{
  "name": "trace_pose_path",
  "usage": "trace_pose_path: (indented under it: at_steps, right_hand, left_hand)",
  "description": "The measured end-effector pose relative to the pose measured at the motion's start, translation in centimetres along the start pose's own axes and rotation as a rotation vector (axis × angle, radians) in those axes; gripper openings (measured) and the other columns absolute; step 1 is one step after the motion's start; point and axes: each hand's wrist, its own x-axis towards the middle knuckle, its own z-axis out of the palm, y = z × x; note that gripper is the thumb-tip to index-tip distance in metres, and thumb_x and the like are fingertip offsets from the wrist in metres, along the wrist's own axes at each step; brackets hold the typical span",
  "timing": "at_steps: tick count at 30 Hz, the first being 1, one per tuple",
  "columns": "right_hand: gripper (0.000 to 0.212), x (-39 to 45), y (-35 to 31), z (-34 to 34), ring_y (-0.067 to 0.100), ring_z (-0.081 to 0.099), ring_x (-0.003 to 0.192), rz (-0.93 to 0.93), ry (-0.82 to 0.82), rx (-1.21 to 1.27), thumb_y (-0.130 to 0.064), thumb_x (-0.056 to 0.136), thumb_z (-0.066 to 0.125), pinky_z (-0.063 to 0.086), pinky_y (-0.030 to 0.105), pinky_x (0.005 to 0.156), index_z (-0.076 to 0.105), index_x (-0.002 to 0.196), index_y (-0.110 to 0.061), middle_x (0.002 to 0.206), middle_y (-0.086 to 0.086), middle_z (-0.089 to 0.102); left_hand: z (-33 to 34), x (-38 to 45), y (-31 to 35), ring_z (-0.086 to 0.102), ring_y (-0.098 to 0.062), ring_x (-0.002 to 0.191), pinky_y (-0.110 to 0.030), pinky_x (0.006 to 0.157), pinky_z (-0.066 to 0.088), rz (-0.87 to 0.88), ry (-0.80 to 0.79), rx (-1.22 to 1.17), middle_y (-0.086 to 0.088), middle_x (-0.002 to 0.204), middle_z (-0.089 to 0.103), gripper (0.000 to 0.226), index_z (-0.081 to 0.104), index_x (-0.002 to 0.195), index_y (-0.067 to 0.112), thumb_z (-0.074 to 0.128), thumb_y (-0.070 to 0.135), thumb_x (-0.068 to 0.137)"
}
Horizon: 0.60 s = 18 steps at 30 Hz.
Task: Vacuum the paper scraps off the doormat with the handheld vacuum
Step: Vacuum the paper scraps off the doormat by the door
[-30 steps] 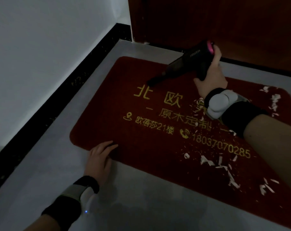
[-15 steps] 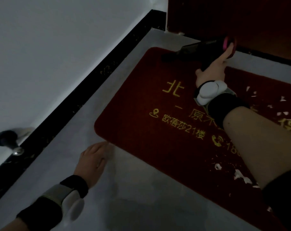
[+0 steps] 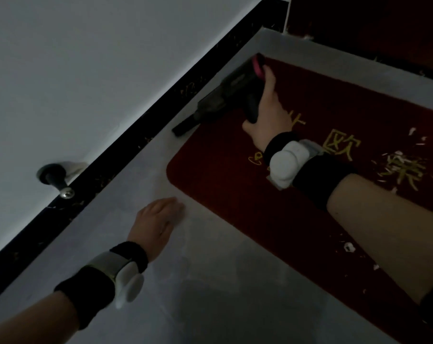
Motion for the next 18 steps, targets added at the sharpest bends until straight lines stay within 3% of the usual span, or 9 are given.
trace_pose_path:
  at_steps: [5,8,10,13,18]
  right_hand:
    - [0.106,-0.9,0.6,-0.6,0.026,0.063,0.088,-0.140,-0.124,0.021,-0.008,0.075,0.069,0.054,0.044,0.075,-0.004,0.150,-0.029,0.122,0.010,0.053]
    - [0.105,-1.5,1.8,-2.0,0.015,0.058,0.066,-0.203,-0.193,0.070,-0.004,0.074,0.068,0.046,0.029,0.056,-0.002,0.149,-0.029,0.096,0.000,0.055]
    - [0.103,-2.1,2.9,-3.3,0.016,0.058,0.061,-0.228,-0.241,0.084,-0.003,0.074,0.069,0.045,0.030,0.051,0.002,0.149,-0.027,0.083,0.000,0.055]
    - [0.101,-2.4,4.2,-4.8,0.024,0.061,0.064,-0.250,-0.312,0.097,-0.003,0.073,0.070,0.052,0.038,0.055,0.005,0.147,-0.026,0.083,0.010,0.059]
    - [0.102,-4.1,6.0,-6.9,0.020,0.061,0.063,-0.270,-0.414,0.051,-0.003,0.073,0.072,0.051,0.030,0.054,0.006,0.145,-0.033,0.082,0.007,0.059]
  left_hand:
    - [0.3,-0.3,-1.0,0.054,-0.037,0.116,-0.050,0.099,0.043,-0.082,0.014,0.004,-0.018,0.131,0.054,0.061,0.053,0.128,0.001,0.028,0.034,0.083]
    - [0.4,-0.7,-1.2,0.048,-0.038,0.123,-0.049,0.104,0.037,-0.133,0.039,0.007,-0.020,0.135,0.048,0.064,0.043,0.135,-0.001,0.033,0.031,0.080]
    - [0.2,-1.1,-0.8,0.043,-0.036,0.127,-0.047,0.108,0.032,-0.158,0.046,0.005,-0.019,0.140,0.043,0.067,0.036,0.140,0.002,0.039,0.024,0.077]
    - [0.0,-1.1,-0.8,0.039,-0.035,0.130,-0.046,0.110,0.029,-0.175,0.049,0.009,-0.018,0.143,0.039,0.068,0.031,0.143,0.006,0.041,0.023,0.078]
    - [0.2,-1.1,-0.1,0.034,-0.032,0.135,-0.044,0.113,0.025,-0.158,0.051,0.022,-0.014,0.148,0.033,0.063,0.027,0.146,0.010,0.054,0.011,0.089]
